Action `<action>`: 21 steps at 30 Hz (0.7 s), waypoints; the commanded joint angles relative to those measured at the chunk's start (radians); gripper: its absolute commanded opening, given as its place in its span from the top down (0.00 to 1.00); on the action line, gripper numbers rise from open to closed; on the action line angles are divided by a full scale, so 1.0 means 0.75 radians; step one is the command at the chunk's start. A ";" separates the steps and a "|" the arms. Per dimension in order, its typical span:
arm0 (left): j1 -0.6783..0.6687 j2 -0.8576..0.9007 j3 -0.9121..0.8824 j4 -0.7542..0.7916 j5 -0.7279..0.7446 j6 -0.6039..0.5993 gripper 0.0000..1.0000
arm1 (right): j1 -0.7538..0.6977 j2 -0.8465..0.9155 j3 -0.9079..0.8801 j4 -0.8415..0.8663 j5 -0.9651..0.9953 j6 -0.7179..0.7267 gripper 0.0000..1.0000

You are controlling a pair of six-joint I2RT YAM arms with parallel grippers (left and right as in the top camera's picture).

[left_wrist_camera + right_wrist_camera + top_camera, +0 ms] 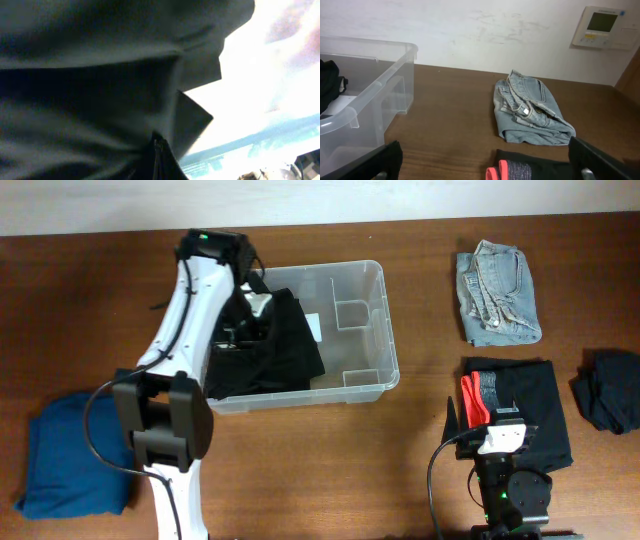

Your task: Pack container

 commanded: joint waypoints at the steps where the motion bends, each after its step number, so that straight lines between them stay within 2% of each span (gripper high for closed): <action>1: -0.025 -0.045 -0.024 -0.003 0.001 0.027 0.99 | -0.008 -0.014 -0.007 -0.008 0.007 -0.005 0.02; 5: -0.019 -0.048 0.025 -0.003 -0.115 0.005 0.99 | -0.008 -0.014 -0.007 -0.008 0.007 -0.006 0.02; 11: 0.052 -0.096 0.196 -0.003 -0.165 -0.066 0.99 | -0.008 -0.014 -0.007 -0.008 0.007 -0.005 0.02; 14: 0.100 -0.164 0.200 -0.003 -0.291 -0.119 0.99 | -0.008 -0.014 -0.007 -0.008 0.007 -0.005 0.02; 21: 0.145 -0.266 0.091 -0.003 -0.277 -0.157 1.00 | -0.008 -0.014 -0.007 -0.008 0.007 -0.005 0.02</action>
